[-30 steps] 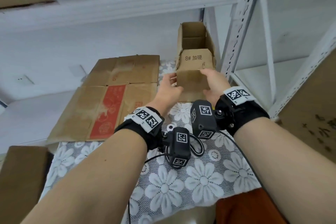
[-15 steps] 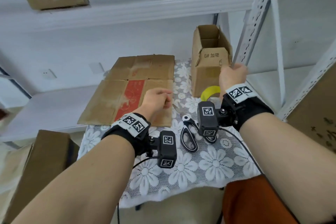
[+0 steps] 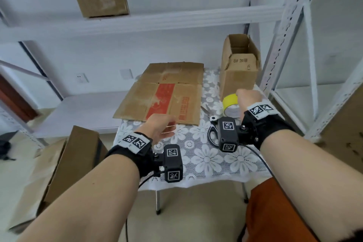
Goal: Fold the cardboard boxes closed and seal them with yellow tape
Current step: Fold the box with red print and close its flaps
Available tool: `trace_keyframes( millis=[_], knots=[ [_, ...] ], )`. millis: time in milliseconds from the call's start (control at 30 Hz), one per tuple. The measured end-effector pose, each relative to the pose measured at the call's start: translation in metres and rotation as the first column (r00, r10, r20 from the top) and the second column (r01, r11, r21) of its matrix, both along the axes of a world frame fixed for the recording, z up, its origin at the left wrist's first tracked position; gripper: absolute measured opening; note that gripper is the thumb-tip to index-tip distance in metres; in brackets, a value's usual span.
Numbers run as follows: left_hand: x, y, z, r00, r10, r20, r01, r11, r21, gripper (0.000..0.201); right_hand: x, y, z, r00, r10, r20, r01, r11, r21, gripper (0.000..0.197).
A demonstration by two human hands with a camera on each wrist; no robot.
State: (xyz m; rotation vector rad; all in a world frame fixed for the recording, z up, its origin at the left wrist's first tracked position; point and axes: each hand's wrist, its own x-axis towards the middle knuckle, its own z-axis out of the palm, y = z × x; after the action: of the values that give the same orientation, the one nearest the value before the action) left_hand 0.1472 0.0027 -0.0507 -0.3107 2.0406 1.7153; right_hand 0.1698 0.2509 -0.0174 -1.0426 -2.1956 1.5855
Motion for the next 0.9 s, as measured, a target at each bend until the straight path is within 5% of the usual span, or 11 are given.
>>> trace_keyframes(
  millis=[67, 200, 300, 433, 767, 900],
  knots=[
    [0.005, -0.007, -0.003, 1.000, 0.022, 0.006, -0.022, 1.000, 0.002, 0.010, 0.001, -0.005, 0.001, 1.000, 0.012, -0.019, -0.011, 0.999, 0.041, 0.006],
    [0.003, -0.017, -0.006, 0.999, 0.052, 0.014, -0.052, 0.999, 0.015, 0.013, -0.005, -0.009, 0.001, 0.997, -0.011, -0.075, 0.017, 0.996, 0.084, 0.031],
    [-0.006, -0.023, -0.008, 0.997, 0.072, 0.028, -0.073, 0.997, 0.027, 0.017, -0.010, -0.021, 0.005, 0.980, -0.085, -0.180, 0.094, 0.995, 0.044, 0.021],
    [-0.019, -0.026, -0.009, 0.996, 0.078, 0.045, -0.080, 0.996, 0.034, 0.019, -0.015, -0.034, 0.002, 0.967, -0.132, -0.217, 0.155, 0.984, 0.092, 0.041],
    [-0.033, -0.022, -0.023, 0.989, 0.107, 0.105, -0.112, 0.993, 0.040, 0.014, -0.019, -0.036, -0.007, 0.932, -0.200, -0.303, 0.232, 0.970, 0.074, 0.030],
    [-0.033, -0.017, -0.023, 0.984, 0.145, 0.105, -0.148, 0.989, 0.019, 0.008, -0.019, -0.039, -0.009, 0.931, -0.121, -0.344, 0.109, 0.993, -0.055, 0.025]
  ],
)
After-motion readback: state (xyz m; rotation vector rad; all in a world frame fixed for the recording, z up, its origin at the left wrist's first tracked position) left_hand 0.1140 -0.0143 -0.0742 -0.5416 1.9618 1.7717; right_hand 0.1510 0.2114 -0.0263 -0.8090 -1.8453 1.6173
